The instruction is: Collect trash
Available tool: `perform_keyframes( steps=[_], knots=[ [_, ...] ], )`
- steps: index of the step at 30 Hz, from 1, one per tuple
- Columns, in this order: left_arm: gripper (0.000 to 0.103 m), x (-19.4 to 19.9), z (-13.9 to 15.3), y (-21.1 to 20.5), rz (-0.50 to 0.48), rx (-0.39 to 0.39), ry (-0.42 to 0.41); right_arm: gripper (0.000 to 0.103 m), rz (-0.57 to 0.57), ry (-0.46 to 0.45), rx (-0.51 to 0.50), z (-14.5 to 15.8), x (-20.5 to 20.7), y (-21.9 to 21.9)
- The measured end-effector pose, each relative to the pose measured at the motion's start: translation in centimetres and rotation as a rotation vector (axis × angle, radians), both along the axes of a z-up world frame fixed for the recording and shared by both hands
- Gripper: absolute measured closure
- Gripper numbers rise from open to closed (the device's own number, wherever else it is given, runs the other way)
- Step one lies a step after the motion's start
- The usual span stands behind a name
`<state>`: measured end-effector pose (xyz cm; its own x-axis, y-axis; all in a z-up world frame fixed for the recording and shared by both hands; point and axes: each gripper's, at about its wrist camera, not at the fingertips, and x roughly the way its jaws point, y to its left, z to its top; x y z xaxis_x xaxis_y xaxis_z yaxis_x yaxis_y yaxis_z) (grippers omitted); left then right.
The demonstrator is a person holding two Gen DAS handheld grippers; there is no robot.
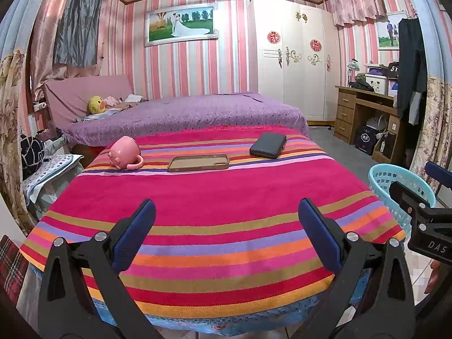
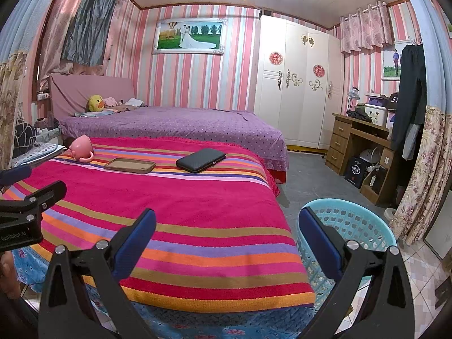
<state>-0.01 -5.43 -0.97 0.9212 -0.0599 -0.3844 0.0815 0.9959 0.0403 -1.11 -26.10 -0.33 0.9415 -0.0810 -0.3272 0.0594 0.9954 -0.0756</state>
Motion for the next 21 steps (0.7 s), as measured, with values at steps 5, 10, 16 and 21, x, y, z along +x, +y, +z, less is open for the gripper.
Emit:
perform_keyframes(
  steps=[5,10,16,21],
  knots=[
    [0.005,0.00,0.09,-0.04,-0.002,-0.003,0.001,0.004,-0.001,-0.001,0.001,0.00,-0.01,0.01],
    [0.005,0.00,0.12,-0.05,-0.002,-0.003,0.001,0.004,0.001,-0.001,0.000,-0.04,-0.01,0.06],
    [0.005,-0.01,0.11,-0.03,-0.003,-0.003,0.000,0.004,0.001,-0.003,0.001,-0.09,0.01,0.10],
    [0.005,-0.01,0.10,-0.03,-0.003,-0.004,0.001,0.004,0.000,-0.005,0.002,-0.08,-0.02,0.11]
  ],
)
